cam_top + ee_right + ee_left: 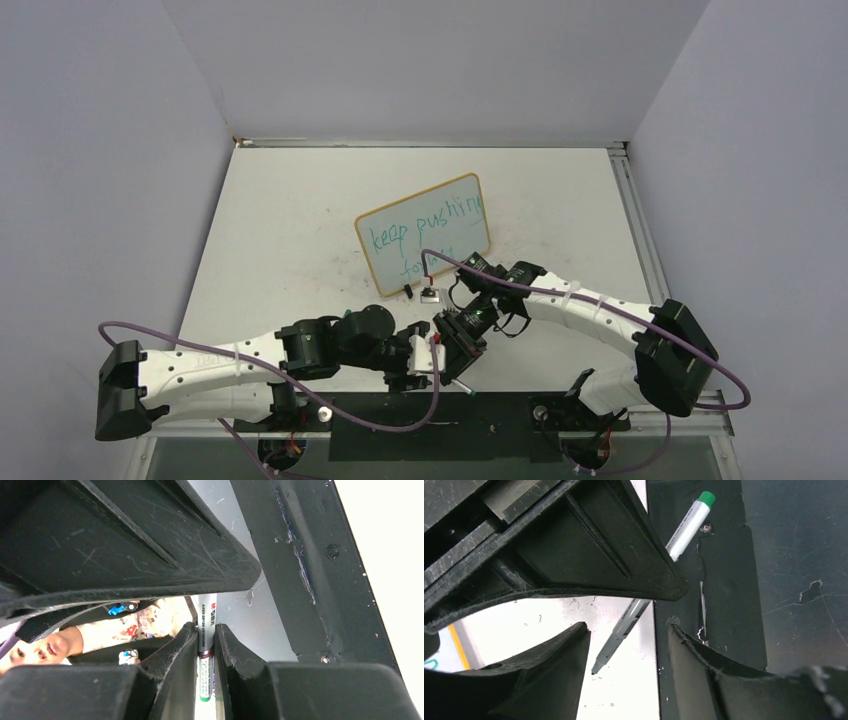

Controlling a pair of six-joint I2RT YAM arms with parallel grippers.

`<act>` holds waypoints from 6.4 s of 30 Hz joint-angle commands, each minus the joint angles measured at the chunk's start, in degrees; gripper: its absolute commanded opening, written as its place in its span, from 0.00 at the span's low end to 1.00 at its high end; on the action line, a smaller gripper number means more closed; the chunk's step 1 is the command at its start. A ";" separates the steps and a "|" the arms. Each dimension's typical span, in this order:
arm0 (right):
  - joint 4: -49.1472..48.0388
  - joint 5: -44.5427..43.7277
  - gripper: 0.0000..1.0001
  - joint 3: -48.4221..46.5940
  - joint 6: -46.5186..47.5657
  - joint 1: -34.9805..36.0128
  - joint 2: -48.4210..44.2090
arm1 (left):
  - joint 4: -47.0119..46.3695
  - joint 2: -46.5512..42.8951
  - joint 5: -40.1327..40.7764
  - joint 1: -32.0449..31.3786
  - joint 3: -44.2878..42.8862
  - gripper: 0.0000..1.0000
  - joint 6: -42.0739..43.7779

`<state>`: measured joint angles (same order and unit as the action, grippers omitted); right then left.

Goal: Write a sentence on the whiteboard
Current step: Close the whiteboard marker at the center of the board.

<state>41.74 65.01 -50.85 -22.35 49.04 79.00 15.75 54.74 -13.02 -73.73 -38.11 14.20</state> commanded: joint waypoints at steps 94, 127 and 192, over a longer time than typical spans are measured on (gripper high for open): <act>-32.72 -20.36 0.34 11.64 -18.08 -5.17 -23.02 | 6.03 3.42 -20.12 20.56 -7.33 0.00 -3.56; -29.12 -24.24 0.05 9.45 -13.48 -3.72 -23.39 | 7.40 4.29 -21.06 20.52 -7.81 0.04 -4.22; -19.19 -54.91 0.05 11.12 4.06 -15.19 -42.18 | 14.55 23.13 30.24 37.88 0.05 0.34 -49.92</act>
<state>25.32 11.09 -39.72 -18.63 34.15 37.85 32.71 76.58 15.55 -36.16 -37.21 -35.64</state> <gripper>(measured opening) 0.159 0.340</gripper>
